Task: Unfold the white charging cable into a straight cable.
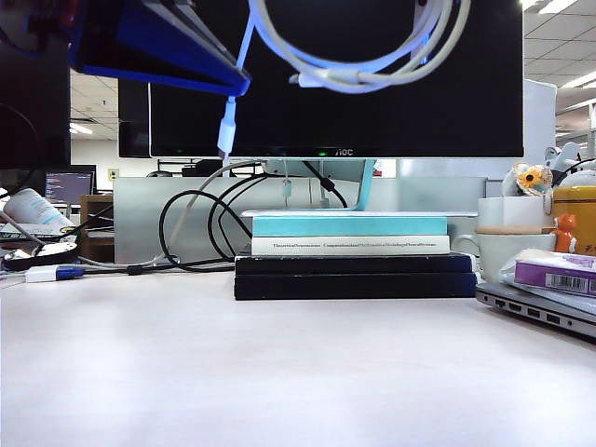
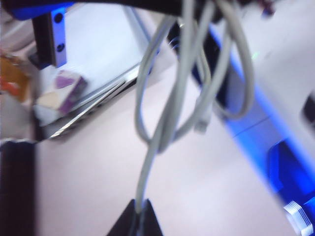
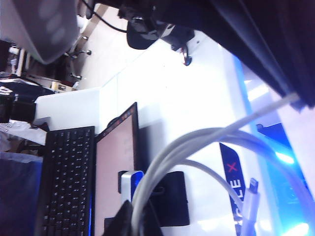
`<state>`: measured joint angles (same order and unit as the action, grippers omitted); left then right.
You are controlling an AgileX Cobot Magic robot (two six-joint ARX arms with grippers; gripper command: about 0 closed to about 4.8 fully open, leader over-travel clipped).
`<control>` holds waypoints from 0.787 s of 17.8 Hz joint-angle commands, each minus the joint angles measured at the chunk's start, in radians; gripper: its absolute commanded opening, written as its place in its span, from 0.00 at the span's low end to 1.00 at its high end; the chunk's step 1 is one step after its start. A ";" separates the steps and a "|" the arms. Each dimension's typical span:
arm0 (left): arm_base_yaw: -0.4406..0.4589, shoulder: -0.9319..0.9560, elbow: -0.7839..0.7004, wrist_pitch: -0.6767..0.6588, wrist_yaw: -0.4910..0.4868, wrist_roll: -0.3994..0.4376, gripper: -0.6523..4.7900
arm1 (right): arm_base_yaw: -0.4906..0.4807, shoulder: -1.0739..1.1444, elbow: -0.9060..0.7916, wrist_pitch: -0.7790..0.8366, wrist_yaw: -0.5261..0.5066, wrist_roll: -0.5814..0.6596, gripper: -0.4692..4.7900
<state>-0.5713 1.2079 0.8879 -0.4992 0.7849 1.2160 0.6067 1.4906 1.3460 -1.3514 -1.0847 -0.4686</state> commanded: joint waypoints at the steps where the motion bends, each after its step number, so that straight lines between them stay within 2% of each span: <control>1: 0.003 -0.043 0.003 0.000 -0.065 0.117 0.11 | 0.002 -0.004 0.004 -0.003 -0.019 -0.002 0.09; 2: 0.003 -0.054 0.003 0.001 -0.065 0.135 0.11 | 0.002 -0.004 0.003 0.002 -0.017 -0.002 0.09; 5: 0.003 -0.089 0.003 0.014 0.019 0.170 0.11 | 0.002 -0.003 0.003 0.025 -0.016 0.002 0.09; 10: 0.003 -0.111 0.003 0.073 0.089 0.171 0.11 | 0.002 0.044 -0.003 0.033 -0.017 0.002 0.09; 14: 0.002 -0.136 0.003 0.067 0.217 0.160 0.11 | 0.000 0.068 -0.003 0.077 -0.037 0.013 0.09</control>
<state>-0.5648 1.0740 0.8879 -0.4267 0.9363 1.3788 0.6075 1.5608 1.3399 -1.2957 -1.0931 -0.4644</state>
